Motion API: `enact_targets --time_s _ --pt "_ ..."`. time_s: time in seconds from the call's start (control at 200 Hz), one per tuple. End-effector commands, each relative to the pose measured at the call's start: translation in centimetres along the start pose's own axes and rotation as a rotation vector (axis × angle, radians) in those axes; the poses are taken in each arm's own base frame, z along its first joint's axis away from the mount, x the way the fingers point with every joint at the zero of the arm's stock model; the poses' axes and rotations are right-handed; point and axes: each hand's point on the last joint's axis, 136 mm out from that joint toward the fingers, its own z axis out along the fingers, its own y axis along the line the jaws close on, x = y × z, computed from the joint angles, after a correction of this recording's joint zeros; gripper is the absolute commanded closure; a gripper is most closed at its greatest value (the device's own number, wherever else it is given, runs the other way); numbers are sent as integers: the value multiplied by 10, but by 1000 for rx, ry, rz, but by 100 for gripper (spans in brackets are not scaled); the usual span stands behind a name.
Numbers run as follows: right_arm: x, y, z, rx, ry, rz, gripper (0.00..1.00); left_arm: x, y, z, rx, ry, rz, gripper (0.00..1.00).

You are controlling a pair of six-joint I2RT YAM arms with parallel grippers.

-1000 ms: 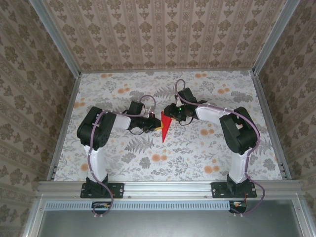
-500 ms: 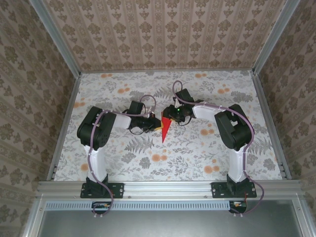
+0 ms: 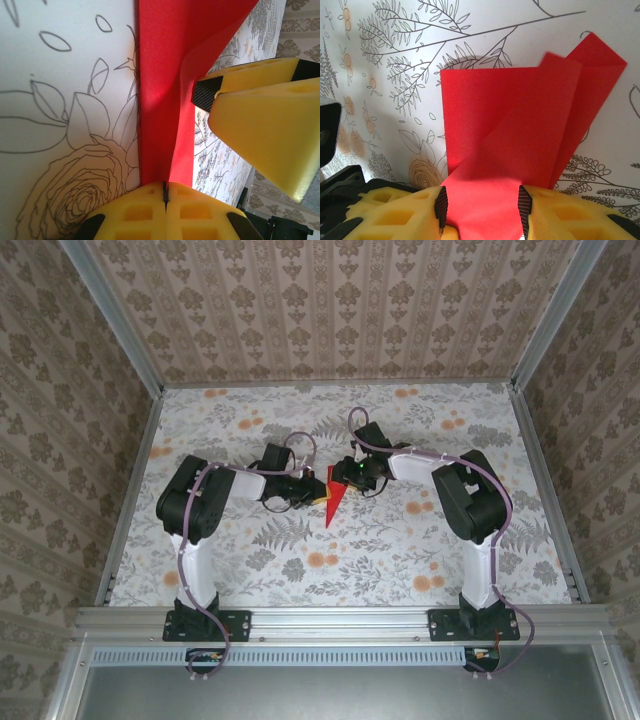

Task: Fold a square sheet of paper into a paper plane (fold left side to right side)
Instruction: Fold the wing for the fifth time at the center of the table.

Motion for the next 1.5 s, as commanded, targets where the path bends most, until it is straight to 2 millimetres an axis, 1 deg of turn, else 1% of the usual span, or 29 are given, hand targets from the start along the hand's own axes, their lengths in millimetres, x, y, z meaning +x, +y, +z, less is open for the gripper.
enact_targets --time_s 0.0,0.125,0.215,0.325,0.39,0.49,0.625,0.72,0.865,1.025,1.14,1.27,1.425,1.495 --pt "13 -21 7 92 48 25 55 6 29 5 -88 10 -34 97" --pt "20 -34 7 139 69 51 55 2 19 0 -77 -8 -17 93" --pt "26 -44 9 166 85 69 55 0 10 -9 -75 -25 -3 87" --pt "29 -51 10 177 93 83 55 -1 -3 -22 -75 -46 16 82" --pt "30 -52 10 181 94 86 55 2 -10 -29 -79 -51 28 79" --pt "30 -53 11 181 95 86 55 10 -20 -41 -81 -57 45 78" --pt "28 -51 12 175 91 89 55 19 -38 -53 -43 -57 49 81" --pt "28 -50 13 171 91 90 55 29 -52 -51 -12 -36 52 82" --pt "28 -50 13 168 92 91 55 39 -67 -36 25 -5 46 82" --pt "29 -50 14 167 97 90 55 40 -67 -16 22 28 34 81" --pt "30 -49 14 166 96 87 55 36 -66 -8 23 31 35 81" --pt "31 -48 14 164 100 86 55 34 -52 -3 -23 29 21 81" --pt "31 -48 14 165 101 81 55 40 -37 -2 -68 33 -1 80" --pt "30 -47 14 163 99 80 55 42 -33 -1 -77 37 -6 80"
